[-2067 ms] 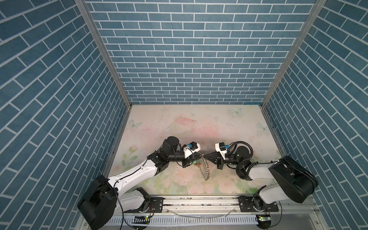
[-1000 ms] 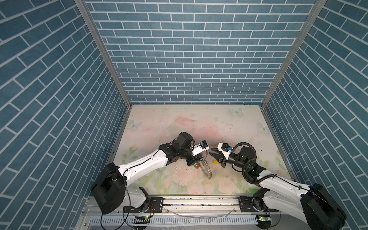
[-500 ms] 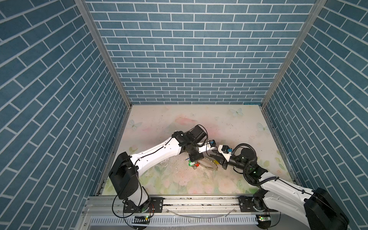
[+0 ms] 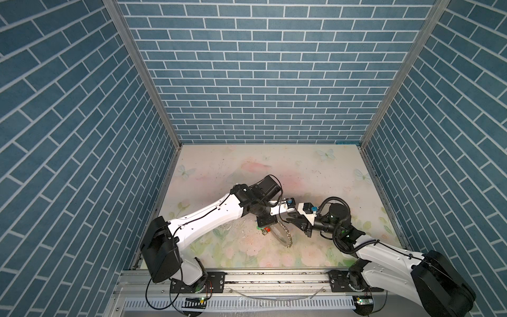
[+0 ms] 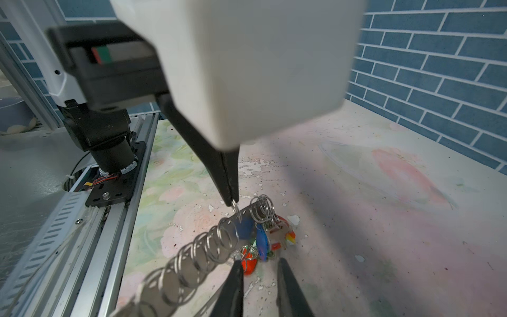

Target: Put the keys on the keyring

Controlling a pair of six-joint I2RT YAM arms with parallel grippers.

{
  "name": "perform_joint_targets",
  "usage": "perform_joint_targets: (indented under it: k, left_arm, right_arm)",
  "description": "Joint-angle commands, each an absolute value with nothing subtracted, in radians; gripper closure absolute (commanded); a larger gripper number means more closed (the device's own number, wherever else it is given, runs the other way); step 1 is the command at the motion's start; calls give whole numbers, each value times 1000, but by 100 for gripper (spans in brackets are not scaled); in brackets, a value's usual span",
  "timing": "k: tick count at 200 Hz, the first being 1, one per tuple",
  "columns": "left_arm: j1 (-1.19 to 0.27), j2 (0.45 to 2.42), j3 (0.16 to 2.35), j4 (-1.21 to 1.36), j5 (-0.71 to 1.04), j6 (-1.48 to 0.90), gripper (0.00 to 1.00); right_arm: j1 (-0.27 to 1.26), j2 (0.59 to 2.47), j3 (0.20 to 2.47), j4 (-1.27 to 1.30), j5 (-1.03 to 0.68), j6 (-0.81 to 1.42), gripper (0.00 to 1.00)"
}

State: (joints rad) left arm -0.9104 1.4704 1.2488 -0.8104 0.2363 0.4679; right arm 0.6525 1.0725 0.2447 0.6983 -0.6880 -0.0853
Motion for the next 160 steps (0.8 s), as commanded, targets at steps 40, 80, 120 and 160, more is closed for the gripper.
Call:
perform_joint_targets:
  k: [40,80,120,160]
  left_arm:
    - [-931,1427,1229,-775,278,505,100]
    - [-940,1422,1229,-779,299,515,100]
    - [-943,1424,1226,-776,321,520,100]
    - [-946,1422,1224,-773,330,523,100]
  right_arm:
    - [646,1131,285,808,-851,-34,82]
    - [647,1161,305,820,-892,-31,84]
    - [662,1196,321,854,-916,-21,85]
    - [679,1273,332,952,-930,19,86]
